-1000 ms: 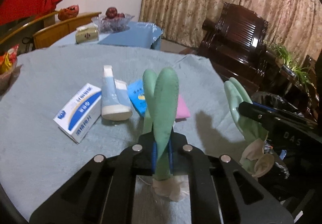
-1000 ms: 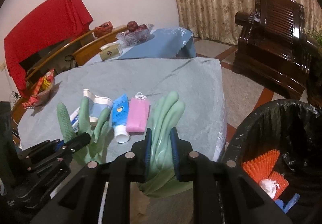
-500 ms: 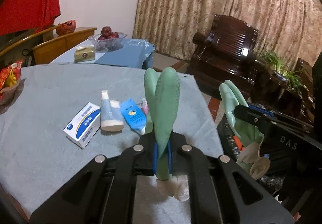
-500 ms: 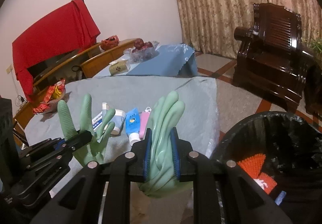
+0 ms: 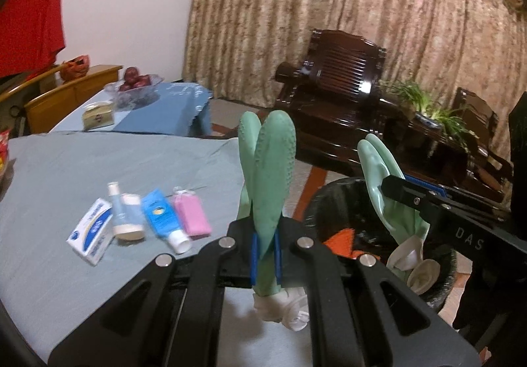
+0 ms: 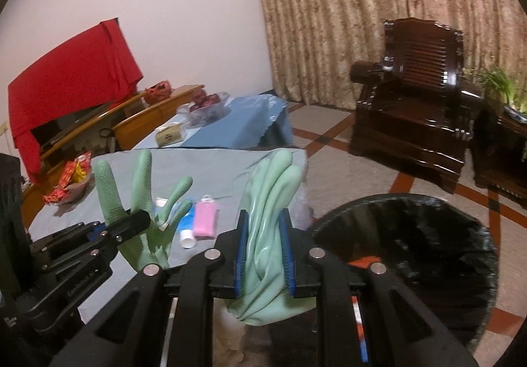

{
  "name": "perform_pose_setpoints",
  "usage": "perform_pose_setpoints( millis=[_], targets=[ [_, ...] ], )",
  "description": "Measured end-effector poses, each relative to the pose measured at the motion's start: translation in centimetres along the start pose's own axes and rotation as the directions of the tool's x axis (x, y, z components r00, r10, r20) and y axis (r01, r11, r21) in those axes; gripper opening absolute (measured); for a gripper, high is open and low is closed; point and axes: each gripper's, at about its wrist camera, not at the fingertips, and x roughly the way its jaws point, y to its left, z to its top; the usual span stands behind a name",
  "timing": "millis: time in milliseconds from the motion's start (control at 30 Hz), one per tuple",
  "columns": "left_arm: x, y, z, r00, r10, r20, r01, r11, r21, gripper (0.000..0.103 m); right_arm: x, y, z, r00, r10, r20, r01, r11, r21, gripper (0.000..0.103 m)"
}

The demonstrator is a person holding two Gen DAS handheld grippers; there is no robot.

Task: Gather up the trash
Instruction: 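Carry both gloves over the black bin and open both tools to drop them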

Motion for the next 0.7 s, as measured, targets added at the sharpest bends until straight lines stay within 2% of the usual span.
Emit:
perform_pose_setpoints(
  millis=[267, 533, 700],
  targets=[
    [2.8, -5.4, 0.7, 0.996, -0.087, -0.007, 0.087, 0.995, 0.056, 0.006, -2.1, -5.3, -0.1, 0.995, -0.100, 0.011, 0.099, 0.994, 0.039, 0.019],
    [5.7, -10.6, 0.8, 0.982, -0.187, -0.027, 0.188, 0.977, 0.099, 0.006, -3.3, -10.2, -0.6, 0.981, -0.191, 0.005, 0.191, 0.979, 0.073, 0.019],
    [8.0, -13.4, 0.2, 0.973, -0.222, -0.063, 0.229, 0.966, 0.123, 0.006, -3.3, -12.9, -1.2, 0.973, -0.232, -0.012, 0.232, 0.968, 0.098, 0.019]
  ],
)
